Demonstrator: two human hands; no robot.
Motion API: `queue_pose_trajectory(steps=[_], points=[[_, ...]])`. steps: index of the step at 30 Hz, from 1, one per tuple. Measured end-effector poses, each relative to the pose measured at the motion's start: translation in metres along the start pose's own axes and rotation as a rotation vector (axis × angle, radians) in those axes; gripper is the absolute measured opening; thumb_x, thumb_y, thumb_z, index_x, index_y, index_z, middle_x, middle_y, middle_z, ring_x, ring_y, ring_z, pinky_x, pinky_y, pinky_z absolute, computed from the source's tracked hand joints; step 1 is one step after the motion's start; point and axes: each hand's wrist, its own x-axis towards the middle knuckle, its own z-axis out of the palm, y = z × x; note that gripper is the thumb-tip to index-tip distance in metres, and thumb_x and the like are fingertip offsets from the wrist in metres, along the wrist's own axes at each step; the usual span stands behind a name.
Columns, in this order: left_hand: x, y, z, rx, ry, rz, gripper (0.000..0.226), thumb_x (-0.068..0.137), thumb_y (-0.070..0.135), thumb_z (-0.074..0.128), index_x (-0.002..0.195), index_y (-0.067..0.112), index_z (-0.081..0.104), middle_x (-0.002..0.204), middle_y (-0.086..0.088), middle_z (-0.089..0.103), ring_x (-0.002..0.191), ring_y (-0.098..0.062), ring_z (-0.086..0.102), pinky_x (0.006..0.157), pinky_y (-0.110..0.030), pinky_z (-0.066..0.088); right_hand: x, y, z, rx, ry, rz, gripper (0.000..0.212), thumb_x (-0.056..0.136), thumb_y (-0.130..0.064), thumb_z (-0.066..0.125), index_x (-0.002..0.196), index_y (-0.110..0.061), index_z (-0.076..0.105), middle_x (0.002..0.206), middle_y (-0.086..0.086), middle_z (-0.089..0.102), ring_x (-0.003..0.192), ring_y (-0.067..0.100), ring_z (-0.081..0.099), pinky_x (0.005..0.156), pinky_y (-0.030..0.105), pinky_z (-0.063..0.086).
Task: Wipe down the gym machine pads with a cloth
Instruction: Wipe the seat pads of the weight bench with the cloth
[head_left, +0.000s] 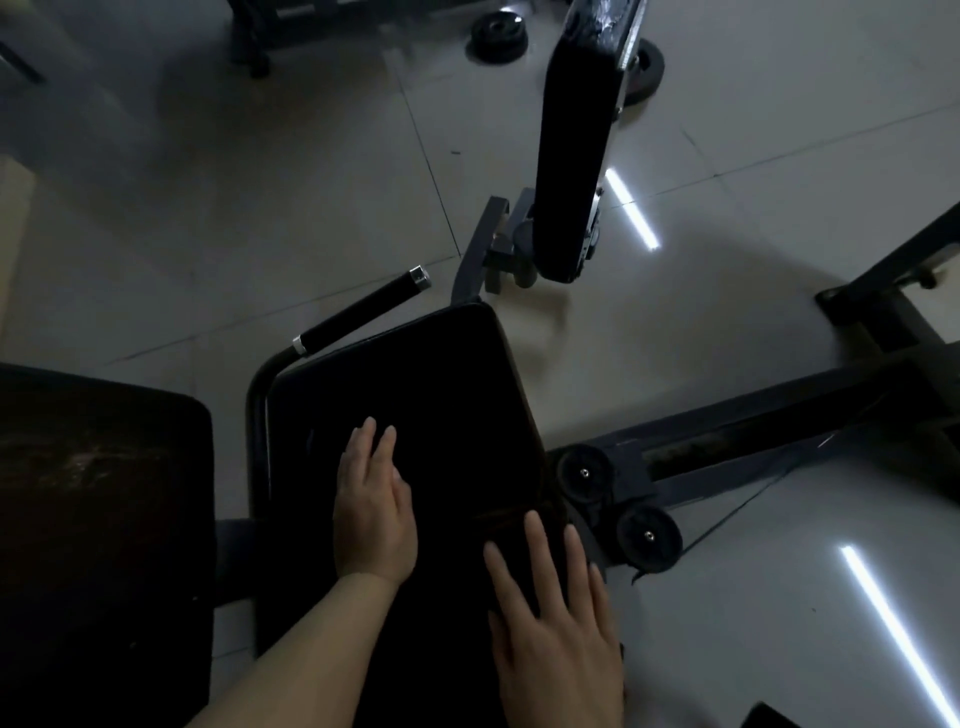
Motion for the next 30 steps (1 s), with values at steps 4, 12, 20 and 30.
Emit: queue_pose_trajectory(steps=[4,12,20,30], points=[[0.0,-0.001,0.0,0.004,-0.009,0.013,0.046,0.093,0.013,0.036,0.139,0.009,0.045,0.153,-0.006,0.03,0.142,-0.024,0.025,0.111,-0.046,0.033,0.047,-0.008,-0.003,-0.041,-0.049,-0.049,0.045,0.092,-0.046,0.034,0.133,-0.038,0.051,0.151,0.004,0.036,0.138,0.033,0.027,0.105,0.046,0.027],[0.003,-0.011,0.007,-0.003,0.05,0.07,0.045,0.093,0.015,0.032,0.132,0.006,0.053,0.144,-0.015,0.044,0.136,-0.027,0.035,0.104,-0.052,0.04,0.234,-0.052,-0.013,-0.128,-0.177,-0.208,0.049,0.1,-0.045,0.026,0.148,-0.041,0.017,0.16,0.0,-0.001,0.146,0.029,-0.008,0.116,0.047,-0.006],[0.002,-0.01,0.005,-0.021,0.041,0.073,0.044,0.092,0.011,0.036,0.133,0.006,0.051,0.146,-0.011,0.04,0.138,-0.022,0.029,0.103,-0.055,0.039,0.201,-0.044,-0.016,-0.174,-0.138,-0.264,0.056,0.098,-0.044,0.03,0.151,-0.031,0.016,0.161,0.003,0.001,0.146,0.029,-0.007,0.117,0.043,-0.004],[0.003,-0.012,0.008,-0.055,0.052,0.082,0.044,0.091,0.017,0.033,0.134,0.016,0.042,0.145,-0.009,0.039,0.138,-0.023,0.031,0.1,-0.057,0.043,0.229,-0.041,-0.018,-0.221,-0.158,-0.267,0.056,0.096,-0.052,0.028,0.149,-0.035,0.02,0.159,0.002,0.011,0.147,0.029,0.0,0.115,0.043,-0.002]])
